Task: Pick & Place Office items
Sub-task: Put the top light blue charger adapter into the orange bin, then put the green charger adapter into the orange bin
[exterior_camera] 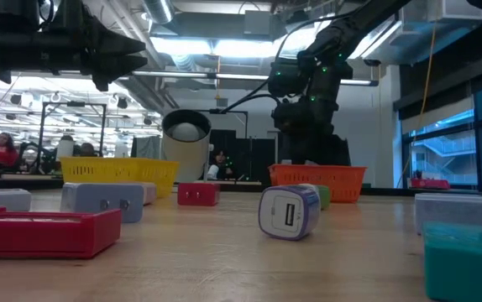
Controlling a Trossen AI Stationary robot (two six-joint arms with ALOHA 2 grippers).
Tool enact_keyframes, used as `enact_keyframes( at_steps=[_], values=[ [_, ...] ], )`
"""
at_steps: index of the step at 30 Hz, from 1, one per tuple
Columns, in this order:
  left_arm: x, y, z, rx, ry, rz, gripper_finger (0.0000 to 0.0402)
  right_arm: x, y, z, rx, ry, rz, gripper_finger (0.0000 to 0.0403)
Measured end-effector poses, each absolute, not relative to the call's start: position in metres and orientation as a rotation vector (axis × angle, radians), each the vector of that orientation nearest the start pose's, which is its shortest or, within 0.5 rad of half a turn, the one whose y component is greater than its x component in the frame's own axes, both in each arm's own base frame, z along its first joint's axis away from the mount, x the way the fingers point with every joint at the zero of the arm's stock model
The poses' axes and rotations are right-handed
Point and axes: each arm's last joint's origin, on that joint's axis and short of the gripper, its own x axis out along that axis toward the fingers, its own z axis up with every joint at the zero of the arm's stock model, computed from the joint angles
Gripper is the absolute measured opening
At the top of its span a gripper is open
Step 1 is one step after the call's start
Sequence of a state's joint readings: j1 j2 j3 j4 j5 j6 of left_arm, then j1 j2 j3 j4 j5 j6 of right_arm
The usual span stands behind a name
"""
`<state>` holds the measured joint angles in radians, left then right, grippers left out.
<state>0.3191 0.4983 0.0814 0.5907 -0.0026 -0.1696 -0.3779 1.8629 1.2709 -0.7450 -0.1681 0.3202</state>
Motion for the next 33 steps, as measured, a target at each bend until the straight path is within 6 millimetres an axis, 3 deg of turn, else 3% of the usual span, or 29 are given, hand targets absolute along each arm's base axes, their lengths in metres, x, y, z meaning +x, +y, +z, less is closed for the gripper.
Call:
enact_keyframes(
  at_steps=[9,22,26,33],
  values=[
    [0.125,0.041,0.200,-0.144,-0.179,0.307,0.0203,0.332,-0.125,0.176,0.669,1.260,-0.348,0.0274],
    [0.125,0.041,0.200,-0.144,-0.174,0.308,0.0203,0.331,-0.126,0.178,0.670,1.279,-0.381,0.0277],
    [0.125,0.041,0.199,-0.145,-0.172,0.307,0.0203,0.332,-0.123,0.198,0.533,1.302,-0.452,0.0255],
    [0.126,0.041,0.198,-0.129,-0.152,0.308,0.0203,0.331,-0.104,0.260,0.439,1.128,-0.380,0.0213]
  ],
)
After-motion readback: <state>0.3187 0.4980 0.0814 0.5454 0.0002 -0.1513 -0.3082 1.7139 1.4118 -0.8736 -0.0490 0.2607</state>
